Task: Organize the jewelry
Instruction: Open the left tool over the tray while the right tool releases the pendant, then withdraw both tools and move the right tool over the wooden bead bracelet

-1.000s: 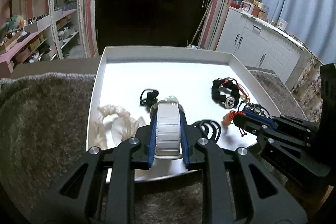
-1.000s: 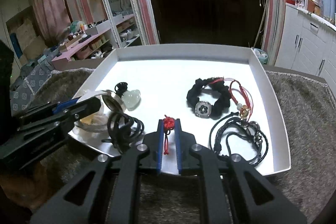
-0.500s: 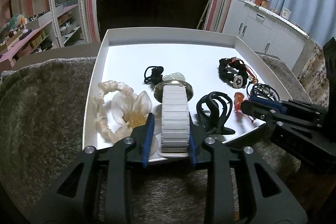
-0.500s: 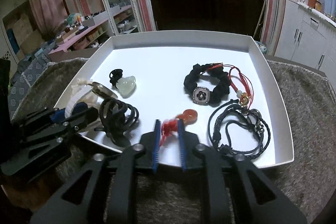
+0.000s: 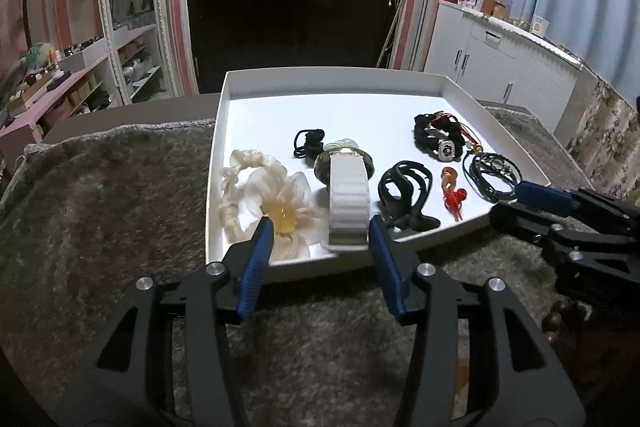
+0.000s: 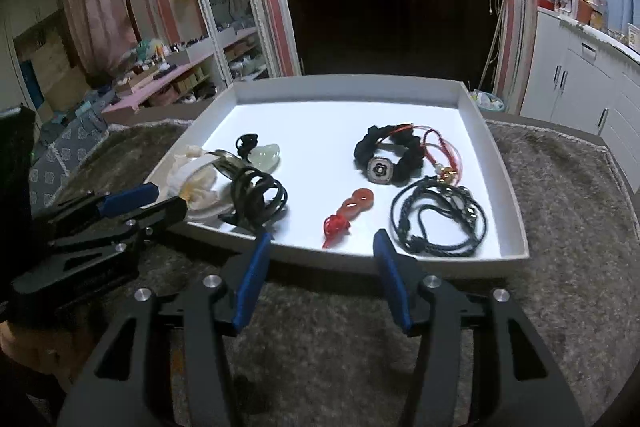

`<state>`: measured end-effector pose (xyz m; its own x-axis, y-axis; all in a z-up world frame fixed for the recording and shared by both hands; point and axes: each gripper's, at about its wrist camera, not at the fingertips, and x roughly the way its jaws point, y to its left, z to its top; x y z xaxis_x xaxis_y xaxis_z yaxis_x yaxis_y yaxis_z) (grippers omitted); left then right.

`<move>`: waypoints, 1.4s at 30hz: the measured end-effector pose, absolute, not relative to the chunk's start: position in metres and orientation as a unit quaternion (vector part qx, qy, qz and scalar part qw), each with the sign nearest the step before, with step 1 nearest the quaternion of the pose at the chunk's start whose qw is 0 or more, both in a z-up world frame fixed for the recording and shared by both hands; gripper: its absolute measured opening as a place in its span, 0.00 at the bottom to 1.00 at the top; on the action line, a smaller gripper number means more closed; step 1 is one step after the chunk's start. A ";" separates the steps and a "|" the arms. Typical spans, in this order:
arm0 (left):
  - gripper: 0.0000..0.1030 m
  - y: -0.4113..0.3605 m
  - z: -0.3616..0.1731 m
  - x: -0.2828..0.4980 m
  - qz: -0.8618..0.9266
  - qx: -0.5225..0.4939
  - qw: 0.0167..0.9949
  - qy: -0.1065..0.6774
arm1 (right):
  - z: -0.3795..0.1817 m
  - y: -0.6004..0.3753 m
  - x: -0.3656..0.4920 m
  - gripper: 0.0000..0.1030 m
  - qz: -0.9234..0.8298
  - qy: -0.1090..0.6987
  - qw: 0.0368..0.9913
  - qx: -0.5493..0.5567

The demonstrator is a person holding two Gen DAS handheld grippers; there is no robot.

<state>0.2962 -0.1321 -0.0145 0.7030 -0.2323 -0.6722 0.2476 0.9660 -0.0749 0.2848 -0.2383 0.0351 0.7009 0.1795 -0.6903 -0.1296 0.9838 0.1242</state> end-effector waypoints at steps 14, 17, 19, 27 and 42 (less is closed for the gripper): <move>0.48 -0.158 -0.023 0.249 -0.190 0.056 0.901 0.386 | 0.061 -0.272 0.277 0.53 0.064 0.352 0.933 0.048; 0.48 -0.161 -0.030 0.245 -0.187 0.072 0.895 0.399 | 0.067 -0.271 0.267 0.53 0.070 0.347 0.934 0.041; 0.48 -0.160 -0.032 0.240 -0.184 0.076 0.894 0.401 | 0.071 -0.273 0.258 0.53 0.068 0.343 0.936 0.038; 0.48 -0.134 -0.014 0.201 -0.156 0.047 0.917 0.364 | 0.072 -0.289 0.219 0.53 0.050 0.340 0.938 0.041; 0.48 -0.094 -0.008 0.130 -0.123 0.025 0.929 0.349 | 0.032 -0.287 0.137 0.54 0.046 0.374 0.926 0.033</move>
<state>0.1304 -0.0943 -0.0085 0.7261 -0.2105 -0.6545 0.2452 0.9687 -0.0396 0.1369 -0.2872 0.0316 0.7160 0.1096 -0.6895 -0.0595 0.9936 0.0961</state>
